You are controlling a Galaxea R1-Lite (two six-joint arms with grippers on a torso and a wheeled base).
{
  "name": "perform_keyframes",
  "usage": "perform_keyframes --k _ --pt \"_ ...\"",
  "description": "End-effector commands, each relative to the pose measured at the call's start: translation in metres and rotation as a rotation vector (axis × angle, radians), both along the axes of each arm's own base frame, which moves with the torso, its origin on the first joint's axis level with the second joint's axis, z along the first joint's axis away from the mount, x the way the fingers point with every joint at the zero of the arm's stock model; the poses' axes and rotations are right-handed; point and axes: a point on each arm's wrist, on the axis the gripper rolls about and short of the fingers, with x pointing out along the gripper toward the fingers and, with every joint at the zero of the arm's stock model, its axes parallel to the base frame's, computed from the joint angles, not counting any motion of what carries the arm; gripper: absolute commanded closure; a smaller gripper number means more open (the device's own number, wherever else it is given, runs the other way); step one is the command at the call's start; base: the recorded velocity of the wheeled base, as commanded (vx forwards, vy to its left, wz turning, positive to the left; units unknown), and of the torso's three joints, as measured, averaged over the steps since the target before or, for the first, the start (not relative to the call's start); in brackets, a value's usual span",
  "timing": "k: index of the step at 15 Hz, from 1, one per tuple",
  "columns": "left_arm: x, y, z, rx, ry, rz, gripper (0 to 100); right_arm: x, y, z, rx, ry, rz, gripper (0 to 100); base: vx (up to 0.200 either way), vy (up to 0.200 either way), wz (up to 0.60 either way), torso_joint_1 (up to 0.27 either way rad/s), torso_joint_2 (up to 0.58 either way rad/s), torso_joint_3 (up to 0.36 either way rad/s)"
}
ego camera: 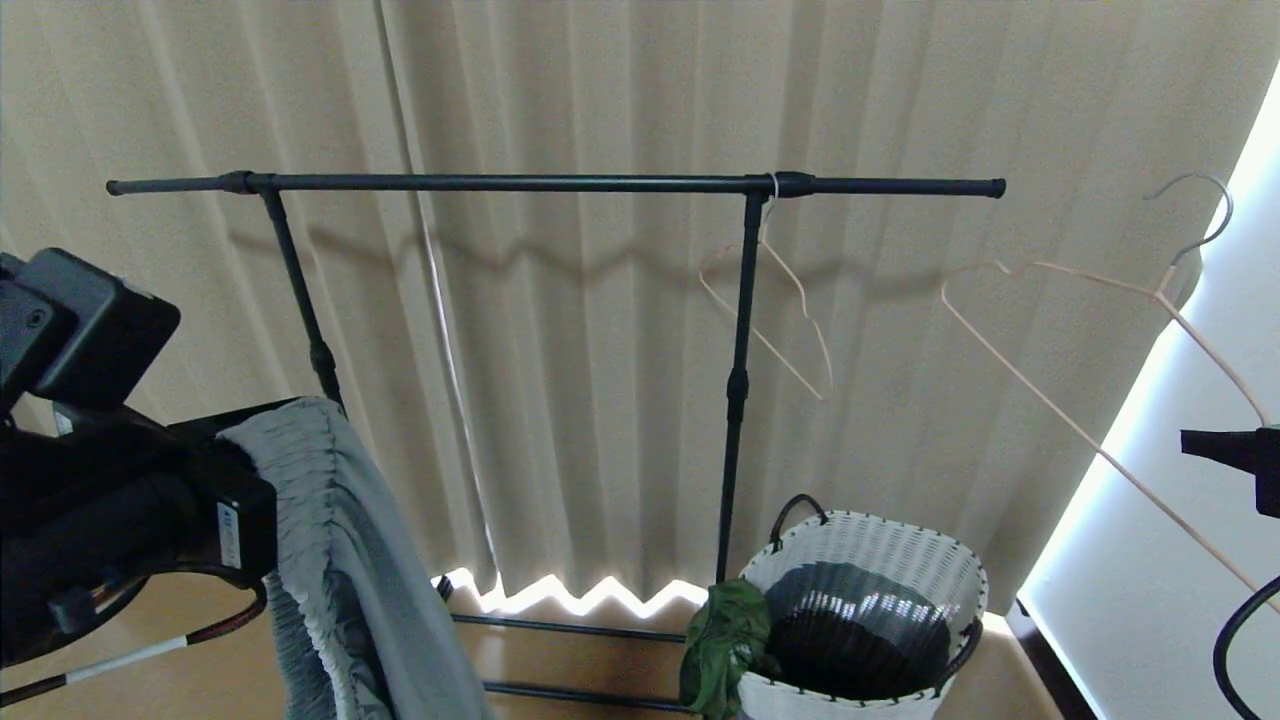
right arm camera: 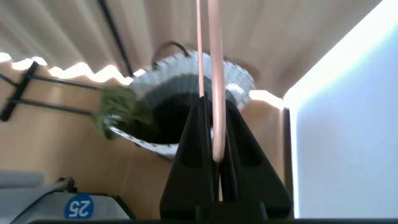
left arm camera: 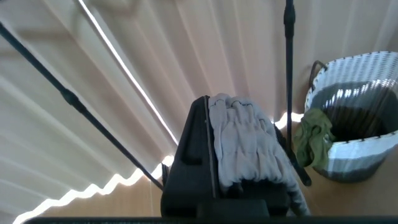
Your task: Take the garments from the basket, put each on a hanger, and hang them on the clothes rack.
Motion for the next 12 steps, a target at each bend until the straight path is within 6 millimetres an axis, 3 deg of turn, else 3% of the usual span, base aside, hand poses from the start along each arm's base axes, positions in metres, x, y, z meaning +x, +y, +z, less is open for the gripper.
perform_keyframes --k 1,5,12 --pt "0.0 0.0 -0.001 0.0 0.003 0.0 100 -0.011 0.004 0.006 0.02 -0.044 0.047 100 0.0 0.0 0.0 0.0 0.0 0.0" --pt "0.001 -0.001 0.0 0.0 0.003 0.003 100 -0.027 0.013 0.007 0.052 -0.078 0.138 100 0.0 0.0 0.0 0.0 0.0 0.0" --pt "0.001 0.0 0.002 -0.004 -0.004 0.003 100 -0.037 0.028 0.012 0.045 -0.119 0.229 100 0.0 0.2 0.0 0.002 0.0 0.002"
